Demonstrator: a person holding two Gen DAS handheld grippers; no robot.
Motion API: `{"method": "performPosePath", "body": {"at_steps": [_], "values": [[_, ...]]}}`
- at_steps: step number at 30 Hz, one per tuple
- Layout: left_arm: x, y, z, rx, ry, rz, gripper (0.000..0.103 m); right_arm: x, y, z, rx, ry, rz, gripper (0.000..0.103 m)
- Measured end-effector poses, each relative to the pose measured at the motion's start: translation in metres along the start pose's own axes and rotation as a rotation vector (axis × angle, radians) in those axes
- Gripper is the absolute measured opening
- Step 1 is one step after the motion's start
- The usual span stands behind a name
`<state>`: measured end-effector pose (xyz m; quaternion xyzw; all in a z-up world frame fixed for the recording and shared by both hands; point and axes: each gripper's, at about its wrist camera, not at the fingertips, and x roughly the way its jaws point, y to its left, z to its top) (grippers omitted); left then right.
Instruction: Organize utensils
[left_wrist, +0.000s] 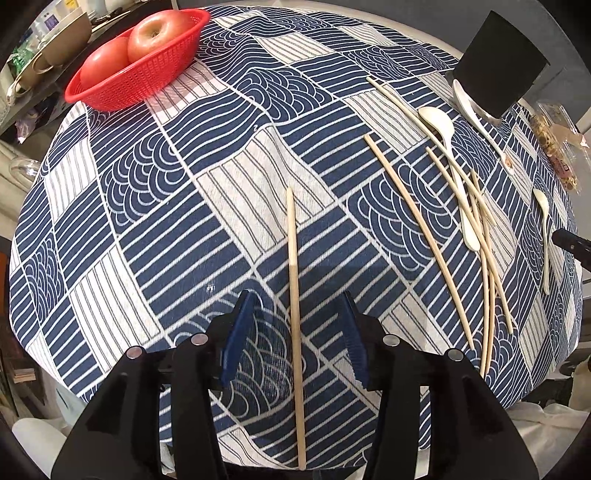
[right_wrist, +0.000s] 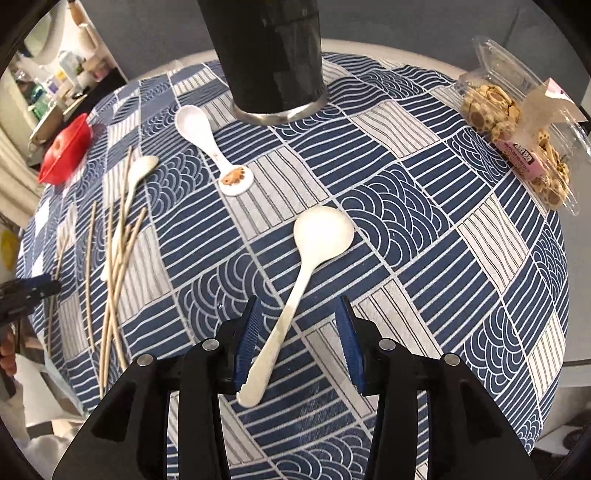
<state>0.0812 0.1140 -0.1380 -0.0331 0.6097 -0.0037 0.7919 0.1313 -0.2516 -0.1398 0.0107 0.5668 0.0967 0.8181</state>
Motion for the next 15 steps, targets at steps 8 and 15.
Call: {"method": "performPosePath", "body": {"at_steps": [8,15], "values": [[0.001,-0.001,0.002,0.003,-0.013,0.048,0.021,0.02,0.003,0.011,0.025,0.049,-0.031,0.04],[-0.002,0.006,-0.011,-0.002,0.01,0.043,0.01,0.023,0.02,0.019,-0.03,0.053,-0.093,0.011]]}}
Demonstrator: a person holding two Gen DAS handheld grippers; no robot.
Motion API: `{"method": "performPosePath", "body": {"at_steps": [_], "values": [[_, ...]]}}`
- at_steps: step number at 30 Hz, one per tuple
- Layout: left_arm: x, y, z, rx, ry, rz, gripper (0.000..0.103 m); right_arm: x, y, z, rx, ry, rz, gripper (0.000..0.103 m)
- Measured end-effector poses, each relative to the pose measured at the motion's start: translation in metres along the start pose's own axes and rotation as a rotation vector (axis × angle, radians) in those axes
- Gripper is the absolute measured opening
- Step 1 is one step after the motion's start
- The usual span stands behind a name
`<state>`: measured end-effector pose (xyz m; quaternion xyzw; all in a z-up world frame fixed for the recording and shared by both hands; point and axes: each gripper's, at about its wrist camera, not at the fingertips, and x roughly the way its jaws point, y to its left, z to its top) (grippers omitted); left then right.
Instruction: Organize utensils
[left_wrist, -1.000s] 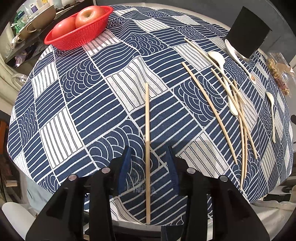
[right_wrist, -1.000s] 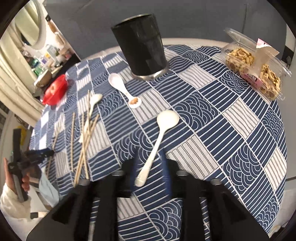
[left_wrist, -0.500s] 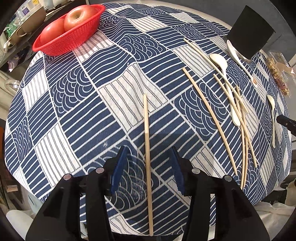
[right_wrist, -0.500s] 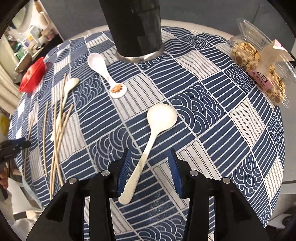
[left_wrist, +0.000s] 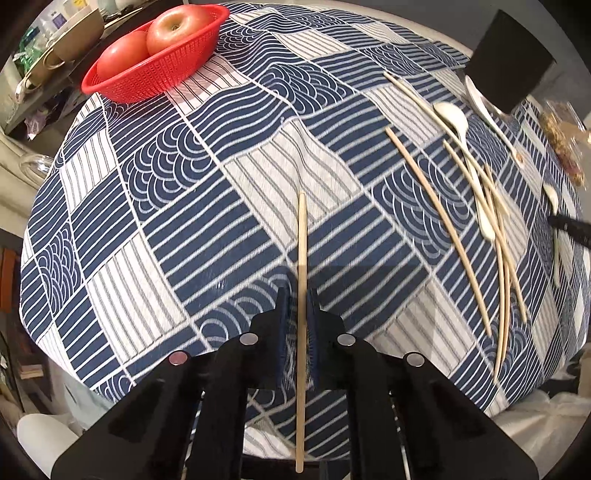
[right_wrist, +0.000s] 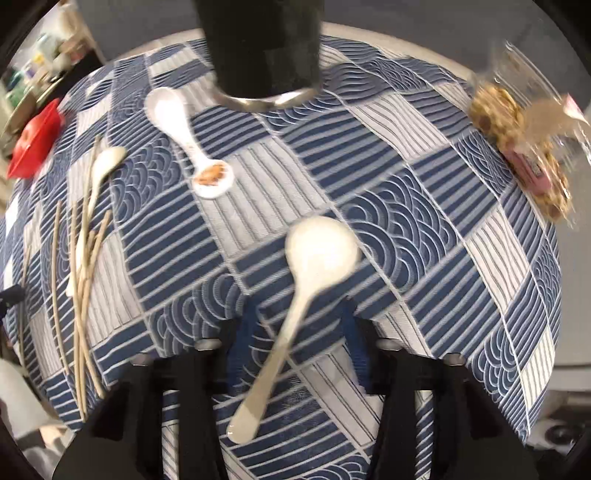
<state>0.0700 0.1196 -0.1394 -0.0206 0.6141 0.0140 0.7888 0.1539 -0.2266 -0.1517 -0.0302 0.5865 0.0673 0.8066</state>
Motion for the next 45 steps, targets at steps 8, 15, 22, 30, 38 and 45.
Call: {"method": "performPosePath", "body": {"at_steps": [8,15,22,30,38,45], "values": [[-0.011,0.023,-0.038,-0.058,0.034,-0.023,0.005,-0.003,-0.037,-0.007,0.122,0.007,0.057,0.007],[-0.018,0.037,-0.056,-0.083,0.04,-0.03,0.005,-0.017,-0.072,-0.021,0.251,-0.025,0.184,0.007],[-0.024,0.043,-0.045,-0.097,0.007,-0.009,0.005,-0.043,-0.084,-0.025,0.259,-0.09,0.18,0.007],[-0.039,0.039,-0.015,-0.101,-0.06,-0.017,0.005,-0.081,-0.098,-0.026,0.263,-0.185,0.16,0.007],[-0.066,0.012,0.012,-0.067,-0.15,-0.03,0.005,-0.12,-0.104,-0.016,0.227,-0.28,0.167,0.007],[-0.082,-0.021,0.038,-0.005,-0.207,-0.038,0.005,-0.146,-0.103,-0.003,0.179,-0.376,0.183,0.007]]}}
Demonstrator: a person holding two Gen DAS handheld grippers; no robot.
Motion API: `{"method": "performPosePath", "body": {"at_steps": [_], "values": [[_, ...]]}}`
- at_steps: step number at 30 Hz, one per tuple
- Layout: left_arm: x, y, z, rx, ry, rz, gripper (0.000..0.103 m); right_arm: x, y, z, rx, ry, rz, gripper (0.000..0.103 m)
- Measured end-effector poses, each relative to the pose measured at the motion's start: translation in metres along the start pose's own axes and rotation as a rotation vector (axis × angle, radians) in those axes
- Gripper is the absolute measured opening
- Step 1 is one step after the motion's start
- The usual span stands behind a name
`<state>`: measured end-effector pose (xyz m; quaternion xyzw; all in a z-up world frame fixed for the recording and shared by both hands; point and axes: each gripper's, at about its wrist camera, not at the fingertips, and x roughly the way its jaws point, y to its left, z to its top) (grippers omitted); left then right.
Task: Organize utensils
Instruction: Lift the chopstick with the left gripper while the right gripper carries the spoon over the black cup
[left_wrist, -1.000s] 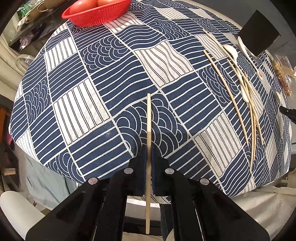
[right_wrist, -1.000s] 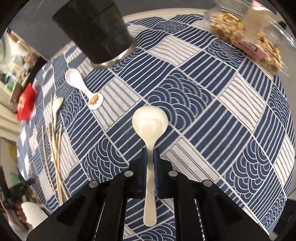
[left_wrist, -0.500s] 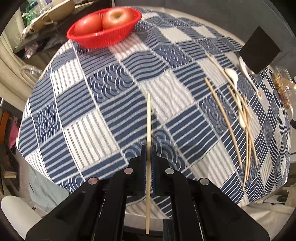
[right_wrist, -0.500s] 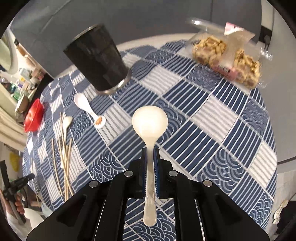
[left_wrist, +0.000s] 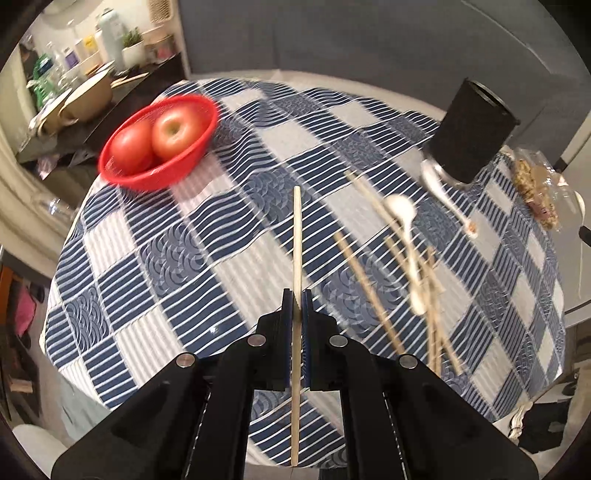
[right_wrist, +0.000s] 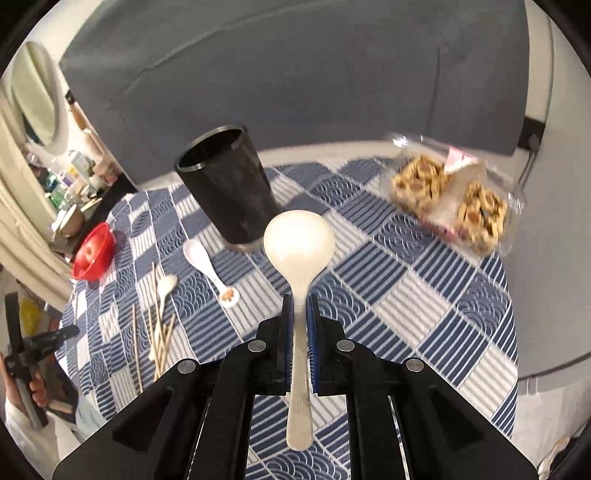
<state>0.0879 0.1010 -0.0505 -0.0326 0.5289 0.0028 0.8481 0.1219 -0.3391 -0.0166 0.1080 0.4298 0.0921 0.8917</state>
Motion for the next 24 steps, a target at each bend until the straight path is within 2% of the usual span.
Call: {"method": "performPosePath", "body": {"at_steps": [5,12,24], "values": [[-0.009,-0.027,0.032,0.054,-0.036,-0.023,0.005,-0.006,0.007,0.022,-0.024,-0.041,0.041,0.007],[-0.02,-0.068,0.08,0.095,-0.104,-0.085,0.005,-0.006,0.024,0.061,-0.13,-0.098,0.097,0.007],[-0.029,-0.124,0.155,0.104,-0.2,-0.142,0.005,0.016,0.045,0.131,-0.246,-0.156,0.237,0.007]]}}
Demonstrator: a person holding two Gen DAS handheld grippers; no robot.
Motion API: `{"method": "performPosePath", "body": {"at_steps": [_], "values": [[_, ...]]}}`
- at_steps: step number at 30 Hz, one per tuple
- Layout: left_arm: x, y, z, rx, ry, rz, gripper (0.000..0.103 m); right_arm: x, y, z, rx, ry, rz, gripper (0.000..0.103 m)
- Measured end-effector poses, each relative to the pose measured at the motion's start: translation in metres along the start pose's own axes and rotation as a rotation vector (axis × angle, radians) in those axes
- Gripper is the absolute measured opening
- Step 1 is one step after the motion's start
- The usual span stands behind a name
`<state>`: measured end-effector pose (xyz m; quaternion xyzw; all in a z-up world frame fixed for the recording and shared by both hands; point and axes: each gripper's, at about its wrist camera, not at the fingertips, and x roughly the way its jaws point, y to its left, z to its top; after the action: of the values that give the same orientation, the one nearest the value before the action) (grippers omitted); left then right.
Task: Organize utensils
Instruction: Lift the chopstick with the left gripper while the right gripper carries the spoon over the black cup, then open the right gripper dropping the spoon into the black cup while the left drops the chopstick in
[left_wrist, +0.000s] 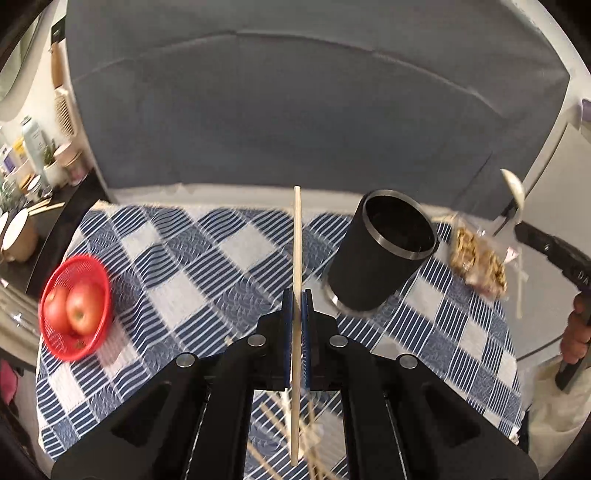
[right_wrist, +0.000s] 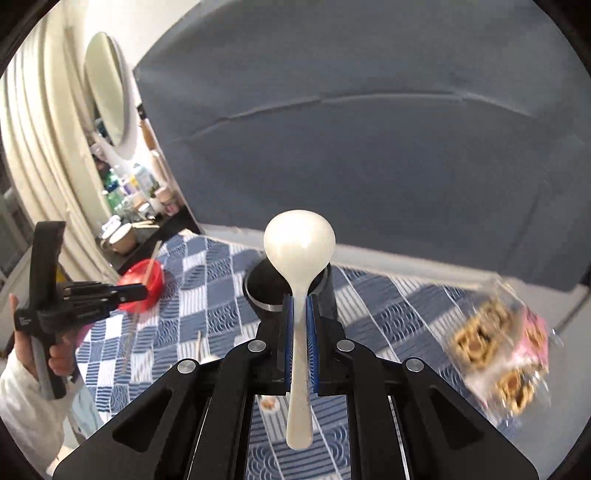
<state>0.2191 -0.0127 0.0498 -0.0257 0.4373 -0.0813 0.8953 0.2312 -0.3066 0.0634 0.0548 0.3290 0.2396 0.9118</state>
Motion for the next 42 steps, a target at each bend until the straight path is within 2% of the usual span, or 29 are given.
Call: {"method": "performPosePath", "body": {"at_steps": [8,11,17,19,24,32,36,40,42], "values": [[0.014,-0.022,0.047,-0.014,-0.06,-0.06,0.005,0.025,-0.013,0.032,-0.01,-0.043,0.097,0.007],[0.024,-0.028,0.064,-0.034,-0.086,-0.126,0.005,0.036,-0.017,0.04,-0.03,-0.067,0.138,0.007],[0.049,-0.04,0.091,-0.059,-0.133,-0.172,0.005,0.057,-0.029,0.051,-0.04,-0.124,0.243,0.007],[0.056,-0.043,0.1,-0.072,-0.151,-0.217,0.005,0.062,-0.034,0.053,-0.035,-0.141,0.279,0.007],[0.067,-0.05,0.116,-0.079,-0.193,-0.276,0.005,0.076,-0.041,0.058,-0.044,-0.178,0.341,0.007],[0.089,-0.053,0.122,-0.077,-0.233,-0.343,0.005,0.093,-0.054,0.052,-0.054,-0.221,0.403,0.007],[0.102,-0.056,0.113,-0.069,-0.223,-0.355,0.005,0.106,-0.058,0.042,-0.044,-0.184,0.394,0.007],[0.112,-0.05,0.103,-0.083,-0.179,-0.377,0.005,0.115,-0.061,0.029,-0.035,-0.132,0.377,0.007],[0.115,-0.048,0.099,-0.085,-0.159,-0.363,0.005,0.118,-0.062,0.023,-0.04,-0.103,0.363,0.007]]}}
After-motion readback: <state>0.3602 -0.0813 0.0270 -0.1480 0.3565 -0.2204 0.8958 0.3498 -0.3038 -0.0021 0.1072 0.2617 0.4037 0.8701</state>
